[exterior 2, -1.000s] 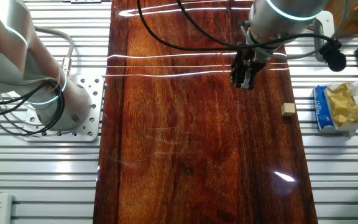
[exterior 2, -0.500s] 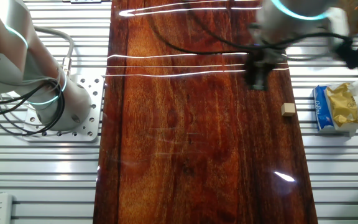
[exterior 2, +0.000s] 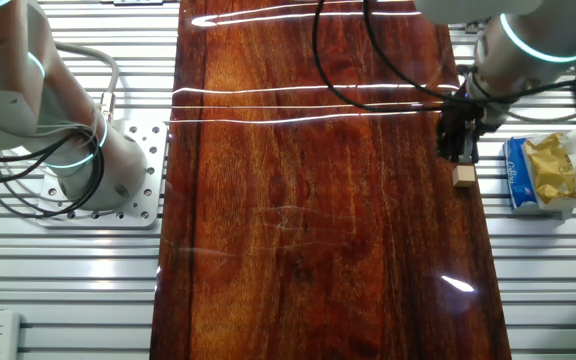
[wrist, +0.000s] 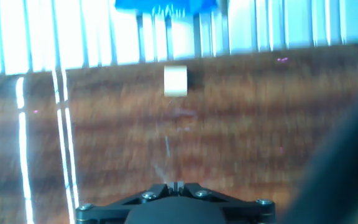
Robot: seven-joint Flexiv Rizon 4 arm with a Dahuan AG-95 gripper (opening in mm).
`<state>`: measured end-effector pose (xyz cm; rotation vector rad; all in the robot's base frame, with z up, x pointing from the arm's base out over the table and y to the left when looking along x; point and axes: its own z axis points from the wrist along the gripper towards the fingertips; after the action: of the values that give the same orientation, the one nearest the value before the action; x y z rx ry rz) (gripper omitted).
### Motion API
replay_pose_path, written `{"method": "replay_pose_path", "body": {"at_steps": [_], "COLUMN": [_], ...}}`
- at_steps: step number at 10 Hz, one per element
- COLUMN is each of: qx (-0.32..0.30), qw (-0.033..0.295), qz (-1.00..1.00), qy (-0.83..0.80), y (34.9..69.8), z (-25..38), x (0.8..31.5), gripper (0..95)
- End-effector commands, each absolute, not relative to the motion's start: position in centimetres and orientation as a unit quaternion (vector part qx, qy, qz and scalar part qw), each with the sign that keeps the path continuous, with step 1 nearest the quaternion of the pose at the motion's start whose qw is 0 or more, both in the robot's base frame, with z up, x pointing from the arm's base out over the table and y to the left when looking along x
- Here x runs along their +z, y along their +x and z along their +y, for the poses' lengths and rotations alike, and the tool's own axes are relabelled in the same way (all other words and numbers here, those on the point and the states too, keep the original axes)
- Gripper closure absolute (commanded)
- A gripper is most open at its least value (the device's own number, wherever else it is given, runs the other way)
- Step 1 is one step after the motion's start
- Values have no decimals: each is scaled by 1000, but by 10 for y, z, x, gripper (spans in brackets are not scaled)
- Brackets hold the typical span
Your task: Use the gripper to push the small block from left to right
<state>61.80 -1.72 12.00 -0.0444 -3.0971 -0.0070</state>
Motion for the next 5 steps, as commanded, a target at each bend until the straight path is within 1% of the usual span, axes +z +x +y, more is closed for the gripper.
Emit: {"method": "replay_pose_path", "body": {"at_steps": [1,5], "qx": [-5,-3], "qw": [28,27], "qz": [-999,-999], "qy": [-15,-16], "y": [639,675], "z": [-19,-20], "x": [114,108], "gripper": [950,950]}}
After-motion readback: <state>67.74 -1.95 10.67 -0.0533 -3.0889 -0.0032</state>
